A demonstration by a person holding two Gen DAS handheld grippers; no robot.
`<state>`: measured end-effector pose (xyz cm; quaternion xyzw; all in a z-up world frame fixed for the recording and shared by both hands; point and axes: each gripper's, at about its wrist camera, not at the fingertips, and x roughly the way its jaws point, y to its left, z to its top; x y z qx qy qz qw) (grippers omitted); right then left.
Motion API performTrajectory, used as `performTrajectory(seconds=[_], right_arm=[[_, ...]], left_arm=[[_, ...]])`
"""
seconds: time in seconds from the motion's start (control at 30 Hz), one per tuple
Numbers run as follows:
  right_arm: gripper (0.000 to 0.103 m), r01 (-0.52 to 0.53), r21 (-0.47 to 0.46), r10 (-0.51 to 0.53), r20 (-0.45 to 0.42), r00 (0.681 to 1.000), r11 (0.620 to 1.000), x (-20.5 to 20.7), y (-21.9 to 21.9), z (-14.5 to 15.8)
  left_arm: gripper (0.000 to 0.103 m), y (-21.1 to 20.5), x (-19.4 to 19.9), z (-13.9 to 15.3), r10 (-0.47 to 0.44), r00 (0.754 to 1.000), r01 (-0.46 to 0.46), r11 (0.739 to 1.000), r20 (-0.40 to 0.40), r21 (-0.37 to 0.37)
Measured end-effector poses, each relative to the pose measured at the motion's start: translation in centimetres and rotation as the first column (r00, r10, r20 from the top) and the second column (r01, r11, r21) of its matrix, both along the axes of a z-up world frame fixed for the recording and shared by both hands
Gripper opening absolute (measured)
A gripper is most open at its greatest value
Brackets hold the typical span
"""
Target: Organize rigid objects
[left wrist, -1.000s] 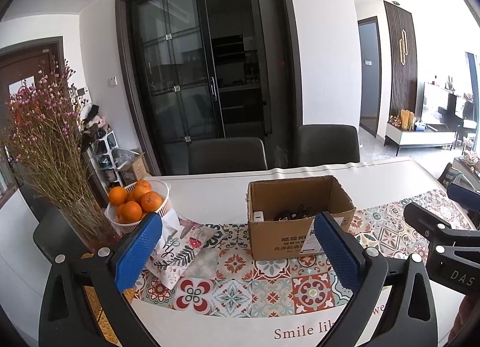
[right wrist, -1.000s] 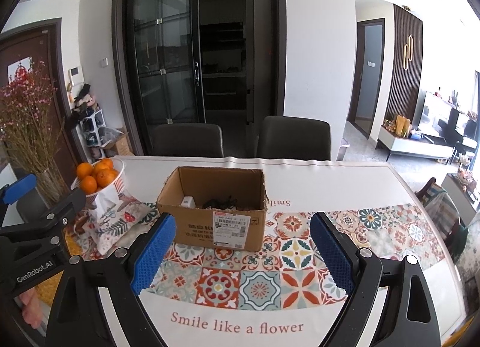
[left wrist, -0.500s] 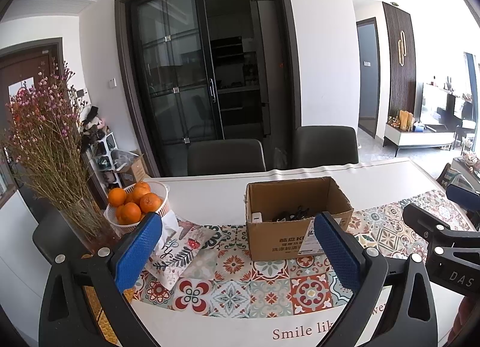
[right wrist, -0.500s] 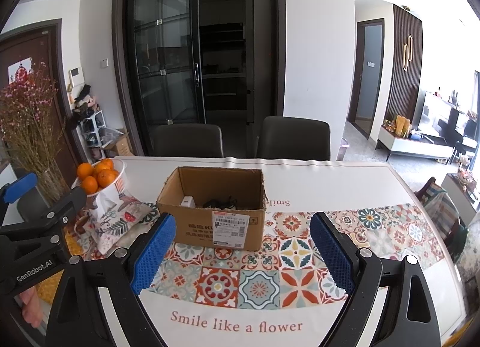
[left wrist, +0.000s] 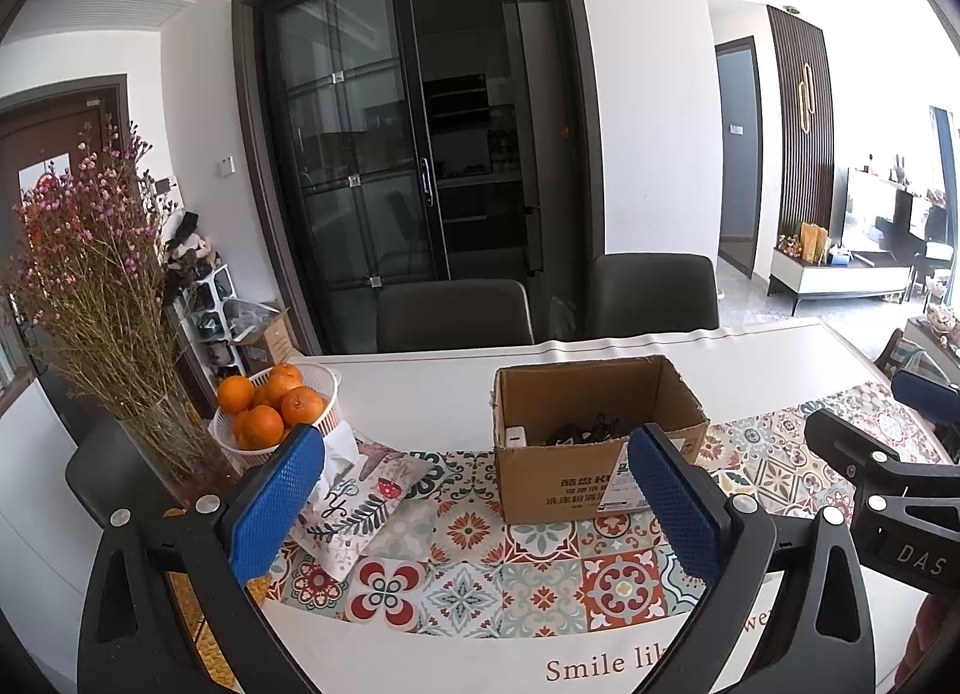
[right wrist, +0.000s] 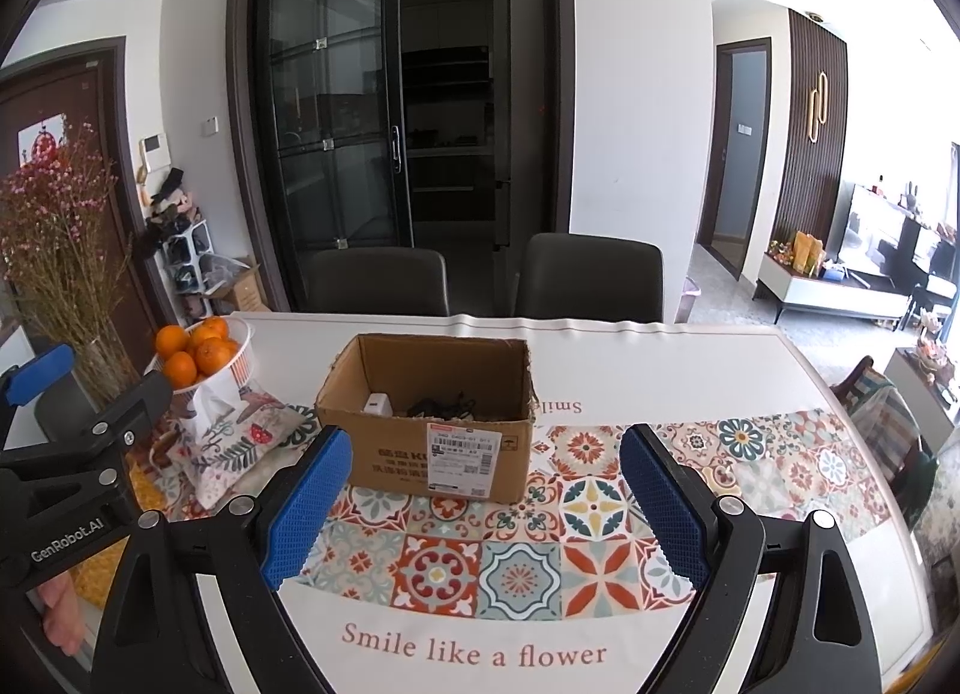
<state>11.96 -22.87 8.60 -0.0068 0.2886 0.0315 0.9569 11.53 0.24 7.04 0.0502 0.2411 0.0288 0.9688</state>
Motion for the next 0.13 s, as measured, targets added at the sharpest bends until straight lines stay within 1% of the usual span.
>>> performTrajectory(seconds=[0.13], right_arm=[[0.091, 0.0, -0.001, 0.0, 0.0, 1.0, 1.0, 0.06, 0.05, -0.03]], left_arm=[[0.103, 0.01, 0.01, -0.01, 0.0, 1.0, 0.0, 1.0, -0.001, 0.001]])
